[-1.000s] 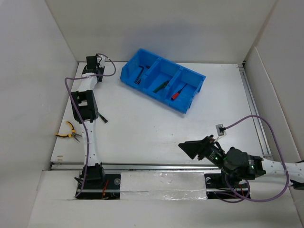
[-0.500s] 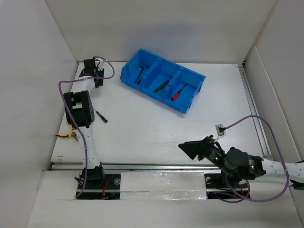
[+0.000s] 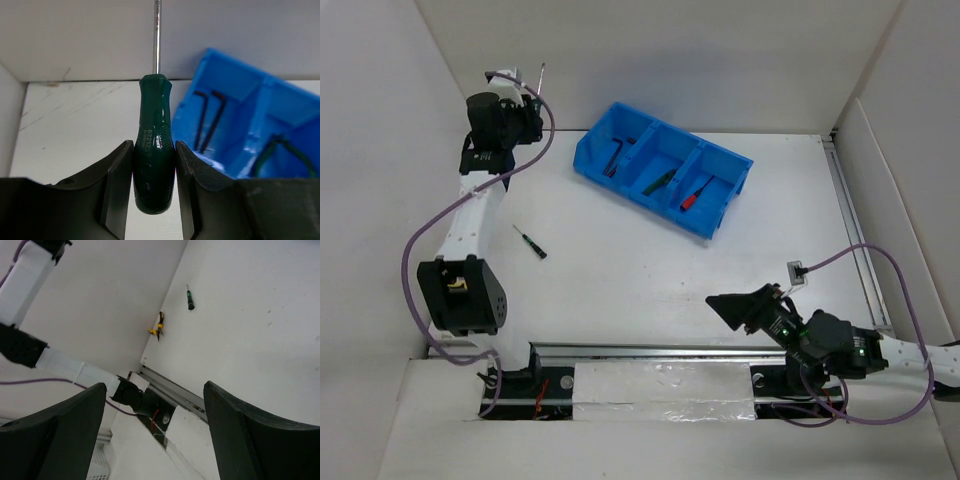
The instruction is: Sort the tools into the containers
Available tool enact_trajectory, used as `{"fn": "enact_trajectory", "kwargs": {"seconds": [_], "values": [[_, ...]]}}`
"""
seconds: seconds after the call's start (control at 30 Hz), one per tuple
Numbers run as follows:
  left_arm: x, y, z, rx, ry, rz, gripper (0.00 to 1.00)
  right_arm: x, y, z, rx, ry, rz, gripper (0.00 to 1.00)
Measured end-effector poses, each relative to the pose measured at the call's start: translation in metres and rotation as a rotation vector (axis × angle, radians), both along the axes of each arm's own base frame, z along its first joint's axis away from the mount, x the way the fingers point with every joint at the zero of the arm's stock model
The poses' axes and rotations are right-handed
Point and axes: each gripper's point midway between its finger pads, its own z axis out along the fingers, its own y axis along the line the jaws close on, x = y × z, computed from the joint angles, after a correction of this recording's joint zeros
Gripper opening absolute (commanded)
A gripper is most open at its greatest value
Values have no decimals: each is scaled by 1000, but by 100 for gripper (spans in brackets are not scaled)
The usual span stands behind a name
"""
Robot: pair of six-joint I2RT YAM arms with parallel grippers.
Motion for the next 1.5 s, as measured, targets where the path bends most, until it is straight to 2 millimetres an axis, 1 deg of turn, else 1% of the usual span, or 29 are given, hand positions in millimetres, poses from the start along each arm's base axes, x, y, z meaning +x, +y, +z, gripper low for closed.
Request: {"fn": "enact_trajectory", "kwargs": {"seconds": [0.03,0.1,0.13,0.17,0.23,0.3,0.37,0.4,0.43,0.5,0.57,0.67,0.73,0.8,0.9,0.93,0.97,1.0,1.03,1.1,1.13,1.17,1.23,1.33,1.4,1.5], "values": [[-6,-9,12,-43,-27,-21,0,2,-2,-1,-1,6,-15,84],[-20,-28,26,-103,-51,-57,0,7,-6,0,-5,13,-55,85],[-27,-39,30,-141,-60,-81,0,10,-8,1,-3,21,-76,85],[-34,-49,31,-172,-65,-93,0,12,-9,2,-4,26,-92,86],[-49,-75,26,-201,-64,-117,0,17,-9,6,-25,38,-124,86],[-68,-118,16,-210,-36,-184,0,22,-7,19,-35,40,-161,87],[-87,-164,9,-229,-16,-290,0,28,-5,36,-50,38,-203,88],[-96,-184,5,-248,-12,-346,0,31,-6,47,-54,38,-226,88],[-105,-196,0,-267,-6,-387,0,33,-7,58,-58,39,-244,89],[-118,-203,-10,-307,10,-429,0,37,-11,88,-25,35,-277,89],[-123,-201,-17,-338,13,-437,0,43,-19,110,2,16,-318,90],[-128,-200,-19,-378,-6,-459,0,58,-36,127,5,-18,-407,90],[-130,-203,-15,-402,-22,-488,0,74,-41,135,-23,-46,-467,91],[-133,-209,-9,-417,-38,-527,0,94,-34,141,-86,-68,-505,91],[-137,-222,2,-432,-80,-598,0,138,-17,151,-154,-77,-523,91],[-138,-227,1,-433,-83,-615,0,159,-12,151,-168,-76,-522,91],[-139,-234,0,-434,-82,-635,0,176,-6,145,-176,-75,-514,91],[-140,-241,-3,-434,-73,-655,0,191,-3,134,-193,-69,-503,91],[-140,-249,-8,-434,-58,-674,0,201,-1,118,-210,-58,-486,91],[-136,-266,-18,-435,-34,-711,0,210,-3,86,-252,-23,-450,91],[-135,-274,-26,-435,-17,-728,0,214,-7,74,-272,-4,-442,91],[-134,-282,-34,-435,2,-741,0,218,-10,69,-281,5,-435,91],[-132,-292,-52,-433,42,-754,0,226,-18,70,-274,1,-439,91],[-127,-306,-71,-426,86,-761,0,233,-36,82,-243,-32,-463,91],[-118,-318,-76,-424,97,-767,0,234,-49,89,-220,-60,-484,92],[-101,-339,-83,-419,100,-779,0,232,-70,94,-199,-88,-522,91]]}}
